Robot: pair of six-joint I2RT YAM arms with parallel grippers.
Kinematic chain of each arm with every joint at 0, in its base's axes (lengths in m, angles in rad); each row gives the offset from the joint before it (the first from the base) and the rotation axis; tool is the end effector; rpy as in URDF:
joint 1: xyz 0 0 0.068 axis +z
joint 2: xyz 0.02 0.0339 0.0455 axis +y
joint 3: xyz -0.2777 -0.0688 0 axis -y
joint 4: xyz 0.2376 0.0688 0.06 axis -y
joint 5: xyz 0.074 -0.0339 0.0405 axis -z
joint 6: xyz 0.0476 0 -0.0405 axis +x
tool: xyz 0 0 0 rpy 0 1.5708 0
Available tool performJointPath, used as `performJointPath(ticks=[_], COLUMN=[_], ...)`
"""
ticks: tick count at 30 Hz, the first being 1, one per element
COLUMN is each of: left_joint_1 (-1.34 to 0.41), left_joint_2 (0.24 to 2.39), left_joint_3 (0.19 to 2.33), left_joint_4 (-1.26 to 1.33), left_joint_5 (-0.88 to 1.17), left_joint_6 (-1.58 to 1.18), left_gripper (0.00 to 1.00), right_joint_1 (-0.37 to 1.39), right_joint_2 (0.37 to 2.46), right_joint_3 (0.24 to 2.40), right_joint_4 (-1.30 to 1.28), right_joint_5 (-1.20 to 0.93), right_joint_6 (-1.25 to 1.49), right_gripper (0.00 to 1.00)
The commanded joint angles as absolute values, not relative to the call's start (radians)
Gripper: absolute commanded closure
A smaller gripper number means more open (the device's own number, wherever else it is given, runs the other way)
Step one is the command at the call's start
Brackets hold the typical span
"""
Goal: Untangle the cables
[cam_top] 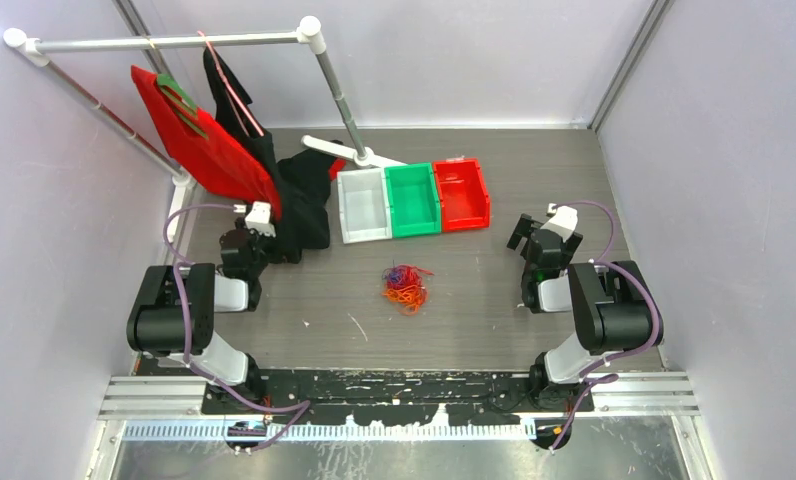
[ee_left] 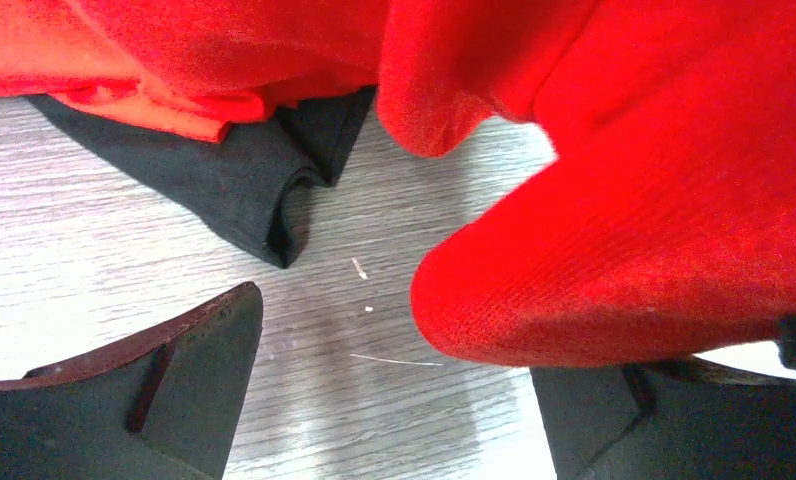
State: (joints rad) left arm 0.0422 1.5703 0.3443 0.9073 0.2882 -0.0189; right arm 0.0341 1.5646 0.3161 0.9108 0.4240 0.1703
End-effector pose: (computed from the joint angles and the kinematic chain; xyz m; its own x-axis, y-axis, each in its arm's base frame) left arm 0.2706 -0.0021 0.1504 -0.3173 -0.0315 -0.9478 0.2233 0.9689 -0.1070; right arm 0.2617 -0.0107 0.1459 -0.2659 0.1455 -0.9530 0.4078 0.9127 0.0256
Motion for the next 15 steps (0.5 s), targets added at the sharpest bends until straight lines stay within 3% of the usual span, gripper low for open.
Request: performJointPath(ticks=[1,9,12,15], left_joint_1=[0.052,0.079,0.105,0.109], left_joint_2=[1.537,1.481,1.36,1.289], left_joint_3=[0.348,0.303,0.439,0.622], left_joint_4=[0.941,0.992,0.621,0.203], left_joint_5=[0.164,0.106,0.113,0.162], left_joint_6=[-0.059,-0.115,-0.109,0.038], left_gripper=[0.0,0.01,0.01,0.01], right_joint_1=[0.031,0.031,0.032,0.03], right_joint_2=[1.546,1.545,1.521,1.427], right_joint_3=[0.338,0.338,0.348,0.48], right_joint_4=[0.954,0.951,0.927,0.583], right_joint_5=[0.427,0.426,0.458,0.585], right_joint_6=[0.167,0.169,0.175,0.235], right_gripper=[0.0,0.0,0.0,0.0])
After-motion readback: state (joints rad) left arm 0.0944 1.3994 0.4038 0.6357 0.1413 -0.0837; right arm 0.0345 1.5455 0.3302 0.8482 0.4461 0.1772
